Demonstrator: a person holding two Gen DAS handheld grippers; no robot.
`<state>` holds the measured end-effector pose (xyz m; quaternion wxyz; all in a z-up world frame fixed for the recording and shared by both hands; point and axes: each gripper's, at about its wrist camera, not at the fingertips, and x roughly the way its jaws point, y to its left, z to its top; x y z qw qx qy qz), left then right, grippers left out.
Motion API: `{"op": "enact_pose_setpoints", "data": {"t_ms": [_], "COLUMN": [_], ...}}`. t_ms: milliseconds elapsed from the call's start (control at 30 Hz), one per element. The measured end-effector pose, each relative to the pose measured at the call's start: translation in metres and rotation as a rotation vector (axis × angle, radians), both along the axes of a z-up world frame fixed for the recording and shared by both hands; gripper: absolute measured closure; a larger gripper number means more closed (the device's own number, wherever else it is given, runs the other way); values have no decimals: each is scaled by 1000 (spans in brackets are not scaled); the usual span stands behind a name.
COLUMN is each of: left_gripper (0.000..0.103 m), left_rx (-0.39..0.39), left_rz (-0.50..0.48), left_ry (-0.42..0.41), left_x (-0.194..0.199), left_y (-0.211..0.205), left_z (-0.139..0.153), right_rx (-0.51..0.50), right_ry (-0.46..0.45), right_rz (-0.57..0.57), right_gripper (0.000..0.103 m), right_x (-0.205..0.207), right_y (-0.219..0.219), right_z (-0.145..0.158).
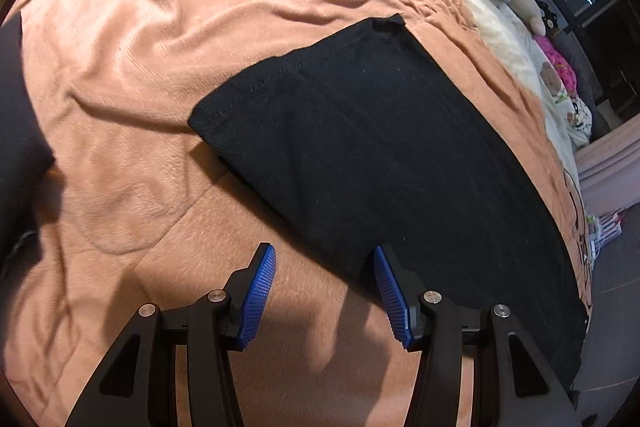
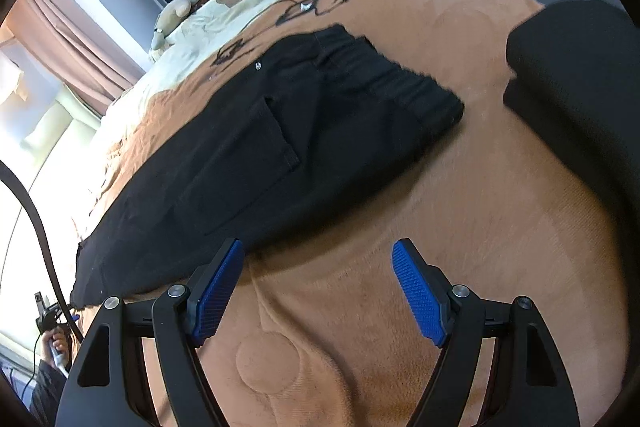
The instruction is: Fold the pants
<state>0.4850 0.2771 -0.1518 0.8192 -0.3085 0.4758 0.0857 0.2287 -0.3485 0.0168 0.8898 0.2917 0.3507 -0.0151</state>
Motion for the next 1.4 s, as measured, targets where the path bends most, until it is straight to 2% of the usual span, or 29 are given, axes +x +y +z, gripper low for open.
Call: {"op": "enact_pose_setpoints", "data": {"t_ms": [267,433,667,800,900,967,1033,1067,1100,1167,1200,1300,1400], "left_gripper": [49,50,50,50,50,50,50,52,68,89,94,96,97], "left_rx": [12,12,-1,42,47,36,39,46,62,75,82,121,109], "left_rz": [56,102,115,97,105,123,133,135,138,147,167,185,203], "left_ry": [-46,-102,-116,-113,-124,-132,-131,-128,-123,-123,-137,-156,-195], "left_x": [10,3,7,18,21,20,21,21,22,22,19,18,15], "left_y": [4,5,6,1,1,2,2,0,-1,-1,-1,-6,-7], "left_z": [-3,0,-3,-4,-6,-7,-6,-6,-4,-2,2,13,30], "right_rx": [66,148,163,176,154,149,157,153,147,120,112,94,103], "right_ry": [17,-32,-56,-67,-67,-72,-66,-63,-60,-69,-85,-129,-157], "right_rz": [-58,-116,-169,-192,-194,-193,-177,-182,-184,-169,-160,-164,-172], "right_gripper": [27,27,27,27,31,38,57,62,71,94,94,95,96], "right_x": [10,1,19,39,47,53,57,59,58,56,55,42,33], "right_y": [-15,-24,-34,-32,-27,-25,-25,-26,-26,-26,-26,-23,-23], "right_z": [-17,-24,-30,-38,-39,-40,-42,-42,-40,-32,-28,-12,-1]}}
